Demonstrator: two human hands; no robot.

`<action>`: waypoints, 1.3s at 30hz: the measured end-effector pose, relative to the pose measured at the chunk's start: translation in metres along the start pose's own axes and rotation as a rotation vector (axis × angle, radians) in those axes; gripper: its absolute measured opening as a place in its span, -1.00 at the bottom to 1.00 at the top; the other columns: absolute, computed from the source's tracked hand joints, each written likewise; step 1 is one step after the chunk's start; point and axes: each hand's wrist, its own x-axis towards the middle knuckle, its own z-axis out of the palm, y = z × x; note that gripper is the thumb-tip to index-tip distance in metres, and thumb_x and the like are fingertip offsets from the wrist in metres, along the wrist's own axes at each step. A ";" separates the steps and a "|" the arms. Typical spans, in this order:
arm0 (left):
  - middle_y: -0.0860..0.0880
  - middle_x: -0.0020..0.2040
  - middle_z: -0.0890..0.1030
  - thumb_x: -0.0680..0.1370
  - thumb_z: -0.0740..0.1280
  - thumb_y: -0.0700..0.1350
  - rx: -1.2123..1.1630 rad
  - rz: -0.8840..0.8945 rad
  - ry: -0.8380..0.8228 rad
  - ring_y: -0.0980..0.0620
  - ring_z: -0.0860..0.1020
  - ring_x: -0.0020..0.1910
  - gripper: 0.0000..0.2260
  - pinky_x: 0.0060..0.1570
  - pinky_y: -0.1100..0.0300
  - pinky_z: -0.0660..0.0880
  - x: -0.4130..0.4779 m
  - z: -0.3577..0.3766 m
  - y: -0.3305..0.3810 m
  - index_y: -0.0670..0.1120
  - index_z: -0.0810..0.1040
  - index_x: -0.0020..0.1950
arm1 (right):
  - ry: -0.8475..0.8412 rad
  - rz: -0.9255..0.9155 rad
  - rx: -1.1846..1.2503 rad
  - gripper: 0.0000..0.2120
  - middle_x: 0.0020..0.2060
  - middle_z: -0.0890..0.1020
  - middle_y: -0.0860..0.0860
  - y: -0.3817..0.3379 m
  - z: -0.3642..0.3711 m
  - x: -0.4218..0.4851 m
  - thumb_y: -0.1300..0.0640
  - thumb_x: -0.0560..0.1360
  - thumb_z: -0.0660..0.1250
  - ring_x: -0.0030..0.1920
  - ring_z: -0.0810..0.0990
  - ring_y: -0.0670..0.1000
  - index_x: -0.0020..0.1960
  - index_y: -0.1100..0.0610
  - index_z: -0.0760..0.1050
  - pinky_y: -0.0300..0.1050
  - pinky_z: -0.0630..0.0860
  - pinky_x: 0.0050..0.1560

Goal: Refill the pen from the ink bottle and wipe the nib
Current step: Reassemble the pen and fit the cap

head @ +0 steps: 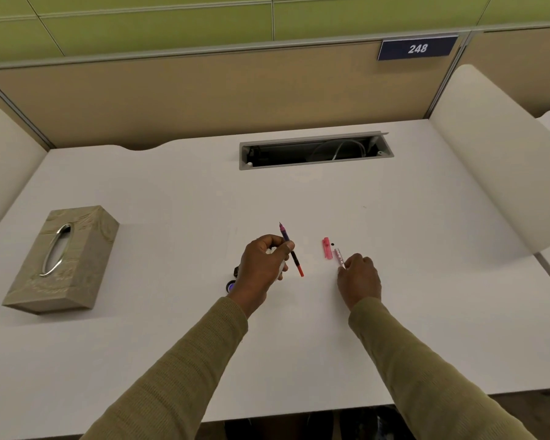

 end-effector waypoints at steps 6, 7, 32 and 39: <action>-0.05 -0.28 0.58 0.56 0.44 -0.10 -0.023 0.005 0.003 0.02 0.53 -0.37 -0.87 -0.35 0.11 0.48 0.003 0.005 0.008 -0.16 0.63 -0.07 | 0.001 0.025 0.115 -0.85 -0.01 0.58 0.09 0.009 -0.011 -0.011 0.09 0.56 0.32 -0.05 0.56 0.14 0.08 0.13 0.55 -0.02 0.47 -0.05; -0.05 -0.27 0.58 0.56 0.44 -0.10 -0.033 0.006 0.006 0.02 0.52 -0.36 -0.88 -0.35 0.12 0.48 0.003 0.005 0.010 -0.15 0.63 -0.08 | -0.006 -0.016 0.146 -0.88 -0.04 0.59 0.05 0.010 -0.013 -0.016 0.09 0.56 0.33 -0.11 0.55 0.08 0.05 0.10 0.56 -0.05 0.46 -0.08; 0.00 -0.43 0.41 0.55 0.46 -0.12 -0.135 0.071 0.082 0.06 0.28 -0.48 -0.92 -0.48 0.19 0.27 -0.008 -0.032 0.029 -0.09 0.65 -0.13 | -0.061 -0.544 0.491 -0.88 -0.15 0.61 -0.11 -0.038 -0.025 -0.089 0.21 0.53 0.40 -0.14 0.60 -0.07 0.02 0.04 0.55 -0.17 0.57 -0.21; 0.00 -0.43 0.44 0.53 0.47 -0.09 -0.108 0.055 0.054 0.02 0.32 -0.44 -0.90 -0.44 0.17 0.30 -0.012 -0.035 0.021 -0.10 0.65 -0.13 | -0.068 -0.558 0.505 -0.89 -0.15 0.61 -0.11 -0.051 -0.026 -0.096 0.20 0.53 0.40 -0.14 0.60 -0.07 0.03 0.04 0.55 -0.19 0.56 -0.23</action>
